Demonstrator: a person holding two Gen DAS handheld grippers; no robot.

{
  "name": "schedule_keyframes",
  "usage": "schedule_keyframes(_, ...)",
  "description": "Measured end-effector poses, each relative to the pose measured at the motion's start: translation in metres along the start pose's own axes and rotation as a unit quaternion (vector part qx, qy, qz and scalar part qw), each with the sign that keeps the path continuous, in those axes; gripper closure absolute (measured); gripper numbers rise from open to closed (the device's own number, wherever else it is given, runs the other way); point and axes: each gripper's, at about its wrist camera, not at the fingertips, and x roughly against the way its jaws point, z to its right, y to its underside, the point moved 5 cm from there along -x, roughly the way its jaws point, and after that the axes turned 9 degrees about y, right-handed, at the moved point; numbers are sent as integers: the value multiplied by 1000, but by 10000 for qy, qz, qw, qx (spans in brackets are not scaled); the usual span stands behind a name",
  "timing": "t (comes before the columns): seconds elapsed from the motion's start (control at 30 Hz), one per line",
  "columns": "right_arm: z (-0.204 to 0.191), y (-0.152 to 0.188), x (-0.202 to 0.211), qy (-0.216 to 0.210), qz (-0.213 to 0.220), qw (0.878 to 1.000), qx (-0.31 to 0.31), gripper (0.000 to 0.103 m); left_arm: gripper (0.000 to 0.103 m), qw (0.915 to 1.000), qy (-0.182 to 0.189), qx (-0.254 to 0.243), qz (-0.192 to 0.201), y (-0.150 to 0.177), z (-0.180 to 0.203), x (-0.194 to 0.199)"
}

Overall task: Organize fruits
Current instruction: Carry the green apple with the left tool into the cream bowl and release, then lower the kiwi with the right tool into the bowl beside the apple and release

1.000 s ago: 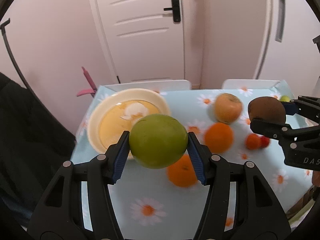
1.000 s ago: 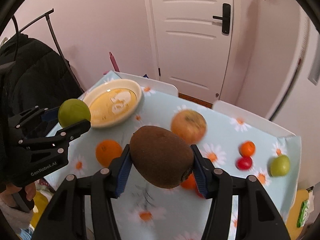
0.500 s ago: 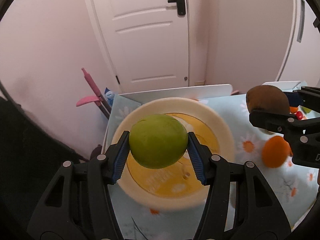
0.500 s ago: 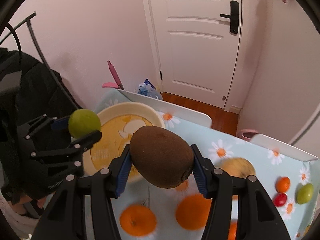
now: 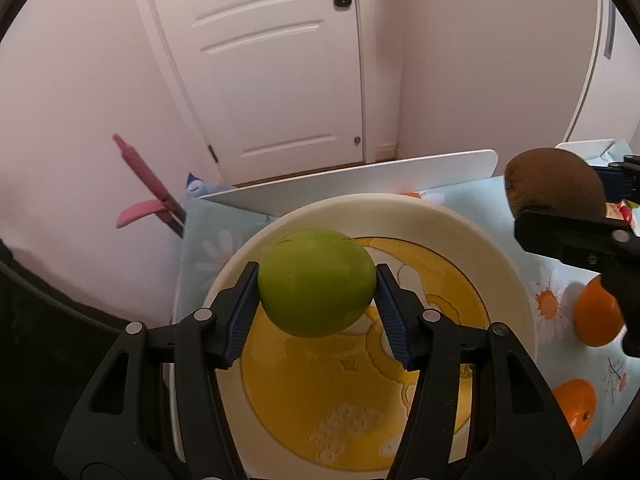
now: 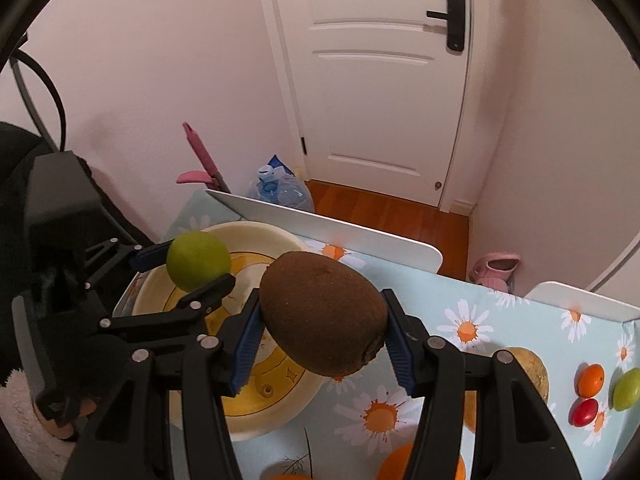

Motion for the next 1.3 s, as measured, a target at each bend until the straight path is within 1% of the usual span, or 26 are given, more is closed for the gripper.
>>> schedule_keyframes(0.13,4,2,-2,74,-28,10000,-39,51,42,9999,23,-89,-74,-1,5,-13)
schedule_keyframes(0.23,10,2,-3,99,-60,9999,-72,51,42,9999,40,-75,-70,-1,8,-13)
schedule_keyframes(0.27,11,1,-3,99,-66,9999,-77,51,34,10000,32,-74,-36,-1,8,-11)
schedule_keyframes(0.3,13,0,-2,97,-68,9999,-73,51,12,10000,-12,-73,24,-1,8,-6)
schedule_keyframes(0.33,14,-1,-2,92,-66,9999,-64,51,0,9999,-81,-69,84,-2,7,-2)
schedule_keyframes(0.37,15,-1,-1,71,-61,9999,-47,51,0,9997,-151,-65,182,-3,6,4)
schedule_keyframes(0.4,16,-2,0,50,-59,10000,-33,51,0,9996,-146,-59,219,-4,6,11)
schedule_keyframes(0.57,13,-6,1,-80,-77,9999,128,51,0,9994,-299,135,143,3,1,31)
schedule_keyframes(0.7,5,-6,-1,-240,-133,9990,356,51,0,9981,-455,397,95,21,-4,53)
schedule_keyframes(0.87,-11,1,-8,-418,-245,9960,750,51,0,9959,-538,726,53,40,-10,74)
schedule_keyframes(1.0,-21,6,-17,-521,-348,9934,960,51,0,9940,-621,903,19,53,-12,82)
schedule_keyframes(1.2,-35,12,-30,-580,-350,9885,1354,51,0,9912,-730,1105,0,61,-15,84)
schedule_keyframes(1.3,-43,16,-37,-539,-284,9841,1668,51,0,9902,-759,1172,-8,67,-14,85)
